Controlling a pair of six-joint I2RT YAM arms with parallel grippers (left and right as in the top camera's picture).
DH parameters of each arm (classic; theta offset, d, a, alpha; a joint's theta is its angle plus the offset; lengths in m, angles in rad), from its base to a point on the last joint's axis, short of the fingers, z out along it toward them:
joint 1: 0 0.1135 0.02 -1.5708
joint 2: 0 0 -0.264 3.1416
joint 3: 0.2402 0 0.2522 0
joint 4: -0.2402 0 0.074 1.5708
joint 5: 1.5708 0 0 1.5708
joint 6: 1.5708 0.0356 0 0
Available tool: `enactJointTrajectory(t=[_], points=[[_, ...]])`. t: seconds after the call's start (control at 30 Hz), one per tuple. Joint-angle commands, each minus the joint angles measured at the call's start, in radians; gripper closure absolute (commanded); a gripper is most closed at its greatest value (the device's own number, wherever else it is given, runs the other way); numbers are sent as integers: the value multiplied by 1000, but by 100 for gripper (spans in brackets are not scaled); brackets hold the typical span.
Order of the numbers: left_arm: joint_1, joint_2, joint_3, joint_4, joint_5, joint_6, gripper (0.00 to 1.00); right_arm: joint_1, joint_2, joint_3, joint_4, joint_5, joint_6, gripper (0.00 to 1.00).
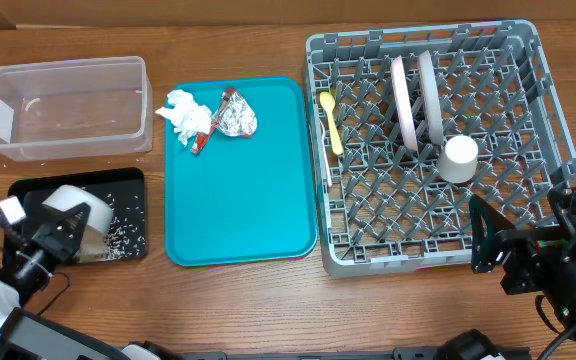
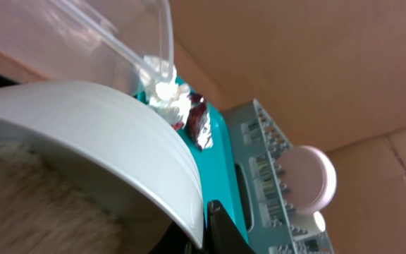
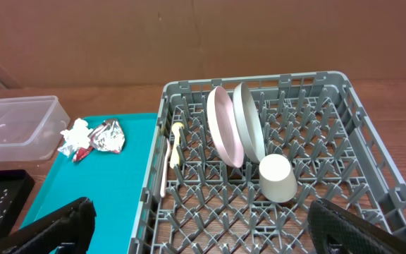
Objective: Sort waste into correct bins and load items into the dishwasher rack
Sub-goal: 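Tip the bowl to pour the rice onto the black tray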
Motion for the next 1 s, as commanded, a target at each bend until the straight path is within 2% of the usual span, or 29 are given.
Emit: enactJointTrajectory(t=[0.0, 0.17, 0.23, 0.3, 0.33, 0.37, 0.43, 0.53, 0.73, 0.83, 0.9, 0.97], points=[[10, 0, -11, 2, 94, 31, 91, 5, -4, -3, 5, 0, -4, 0], [10, 0, -11, -37, 115, 37, 92, 5, -4, -3, 5, 0, -4, 0], [10, 0, -14, -17, 99, 73, 87, 5, -4, -3, 5, 0, -4, 0], [13, 0, -14, 9, 101, -18, 89, 5, -4, -3, 5, 0, -4, 0], [12, -1, -15, 2, 114, -27, 89, 5, -4, -3, 5, 0, -4, 0], [13, 1, -15, 12, 51, 2, 93, 5, -4, -3, 5, 0, -4, 0], [13, 3, -15, -3, 60, -68, 96, 5, -4, -3, 5, 0, -4, 0], [7, 3, -18, -10, 70, 2, 96, 5, -4, -3, 5, 0, -4, 0], [7, 3, -18, -22, 103, 1, 96, 5, -4, -3, 5, 0, -4, 0], [7, 3, -18, -10, 79, 51, 96, 5, -4, -3, 5, 0, -4, 0], [8, 3, -18, -17, 129, 5, 96, 5, -4, -3, 5, 0, -4, 0], [7, 4, -18, 6, 133, 22, 96, 5, -4, -3, 5, 0, -4, 0]])
